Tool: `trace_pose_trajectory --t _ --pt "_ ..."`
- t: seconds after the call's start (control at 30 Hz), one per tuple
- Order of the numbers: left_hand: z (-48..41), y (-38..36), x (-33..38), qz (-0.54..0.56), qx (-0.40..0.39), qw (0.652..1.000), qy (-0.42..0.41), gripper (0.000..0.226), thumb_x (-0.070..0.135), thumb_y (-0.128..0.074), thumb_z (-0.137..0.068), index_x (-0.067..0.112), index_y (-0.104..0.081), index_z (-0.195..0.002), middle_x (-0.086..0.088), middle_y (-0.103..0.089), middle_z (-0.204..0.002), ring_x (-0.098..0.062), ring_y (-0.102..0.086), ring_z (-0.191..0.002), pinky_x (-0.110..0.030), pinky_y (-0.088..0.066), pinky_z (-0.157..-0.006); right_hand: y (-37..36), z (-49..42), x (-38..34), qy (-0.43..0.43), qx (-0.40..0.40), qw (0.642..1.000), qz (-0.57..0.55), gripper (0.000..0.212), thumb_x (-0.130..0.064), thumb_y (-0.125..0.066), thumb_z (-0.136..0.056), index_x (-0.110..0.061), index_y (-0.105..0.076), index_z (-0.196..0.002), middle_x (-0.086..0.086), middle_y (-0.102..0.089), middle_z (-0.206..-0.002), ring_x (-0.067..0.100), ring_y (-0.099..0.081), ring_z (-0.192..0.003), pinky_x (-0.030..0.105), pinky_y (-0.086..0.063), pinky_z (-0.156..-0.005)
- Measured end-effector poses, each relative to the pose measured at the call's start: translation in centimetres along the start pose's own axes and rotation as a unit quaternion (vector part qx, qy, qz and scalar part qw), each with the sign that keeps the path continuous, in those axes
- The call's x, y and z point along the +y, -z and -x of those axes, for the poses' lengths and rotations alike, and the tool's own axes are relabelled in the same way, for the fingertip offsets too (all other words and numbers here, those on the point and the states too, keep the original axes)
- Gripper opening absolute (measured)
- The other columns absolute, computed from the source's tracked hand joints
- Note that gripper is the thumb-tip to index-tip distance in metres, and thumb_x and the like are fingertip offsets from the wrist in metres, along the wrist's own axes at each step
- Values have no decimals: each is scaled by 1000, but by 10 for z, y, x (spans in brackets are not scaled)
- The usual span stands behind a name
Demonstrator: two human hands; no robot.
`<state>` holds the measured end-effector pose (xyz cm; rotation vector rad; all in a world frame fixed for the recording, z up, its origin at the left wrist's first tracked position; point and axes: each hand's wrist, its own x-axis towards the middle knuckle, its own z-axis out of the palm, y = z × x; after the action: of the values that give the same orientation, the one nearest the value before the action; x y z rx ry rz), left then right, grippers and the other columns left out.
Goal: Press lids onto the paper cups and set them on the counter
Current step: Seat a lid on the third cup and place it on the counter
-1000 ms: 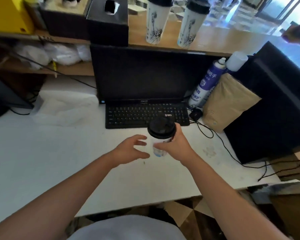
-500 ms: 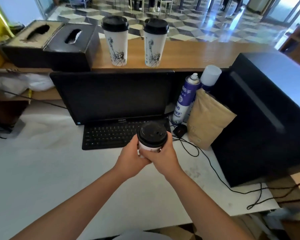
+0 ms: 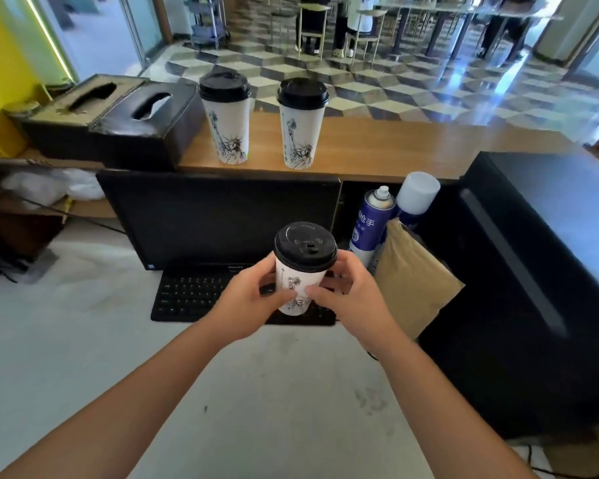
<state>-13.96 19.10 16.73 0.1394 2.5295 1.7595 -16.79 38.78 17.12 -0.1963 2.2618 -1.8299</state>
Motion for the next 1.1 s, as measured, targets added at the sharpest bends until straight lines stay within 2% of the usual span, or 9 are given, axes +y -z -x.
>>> trace_pose_trajectory --t 0.17,0.3,0.4,0.5,0.6,0.67,0.73,0.87,1.1 --pt "-40 -7 29 -28 47 998 -27 59 10 -61 -97 30 -42 -149 16 -63 -135 -1 -53 -131 -32 -49 -108 29 -34 -28 55 27 998 13 55 -15 -85 -80 -36 -54 -121 -12 -67 -118 6 -69 -104 30 -58 -87" --pt "-78 -15 52 -43 73 996 -39 57 17 -56 -100 39 -37 -150 20 -60 -137 -5 -48 -136 -33 -45 -110 50 -65 -46 83 68 994 21 55 -19 -86 -79 -38 -55 -120 -14 -69 -112 8 -71 -101 39 -60 -90" --pt "-110 -19 71 -43 87 994 -50 54 19 -52 -102 40 -37 -150 19 -59 -139 -3 -46 -136 -18 -44 -105 66 -89 -62 99 89 991 10 54 -19 -86 -79 -34 -54 -120 -15 -69 -107 13 -71 -101 41 -60 -88" --pt "-142 -23 86 -38 103 992 -60 53 18 -52 -103 40 -38 -149 18 -59 -138 1 -50 -130 1 -41 -90 83 -112 -77 110 102 989 -2 52 -16 -85 -80 -33 -53 -118 -12 -68 -107 15 -70 -98 35 -59 -83" --pt "-170 -28 96 -58 127 987 -79 49 18 -52 -102 36 -42 -147 15 -66 -127 9 -58 -112 -8 -47 -93 98 -135 -87 112 115 987 -9 53 -13 -84 -81 -31 -52 -120 -10 -66 -110 15 -71 -96 30 -58 -76" --pt "-188 -33 98 -60 140 985 -86 46 18 -51 -102 30 -44 -146 8 -68 -127 -3 -61 -119 -30 -51 -102 105 -150 -89 107 131 986 -5 56 -13 -84 -80 -30 -52 -123 -10 -66 -112 17 -71 -98 31 -59 -76" --pt "-202 -38 99 -66 153 983 -81 46 18 -50 -102 28 -45 -146 4 -68 -129 -11 -61 -123 -35 -51 -103 109 -163 -89 103 149 983 6 57 -15 -85 -79 -31 -52 -123 -9 -66 -112 18 -71 -99 39 -61 -83" --pt "-221 -47 97 -68 171 981 -68 41 17 -48 -103 28 -50 -142 6 -70 -126 -11 -64 -118 -14 -50 -85 112 -185 -85 100 172 979 32 56 -18 -84 -80 -32 -52 -124 -11 -66 -109 15 -70 -97 43 -60 -86" --pt "-244 -56 96 -71 201 973 -88 38 14 -50 -102 20 -55 -139 1 -73 -120 -14 -67 -113 -1 -45 -79 111 -209 -69 92 210 973 30 54 -21 -84 -80 -28 -55 -125 -10 -67 -110 13 -69 -96 35 -60 -82"
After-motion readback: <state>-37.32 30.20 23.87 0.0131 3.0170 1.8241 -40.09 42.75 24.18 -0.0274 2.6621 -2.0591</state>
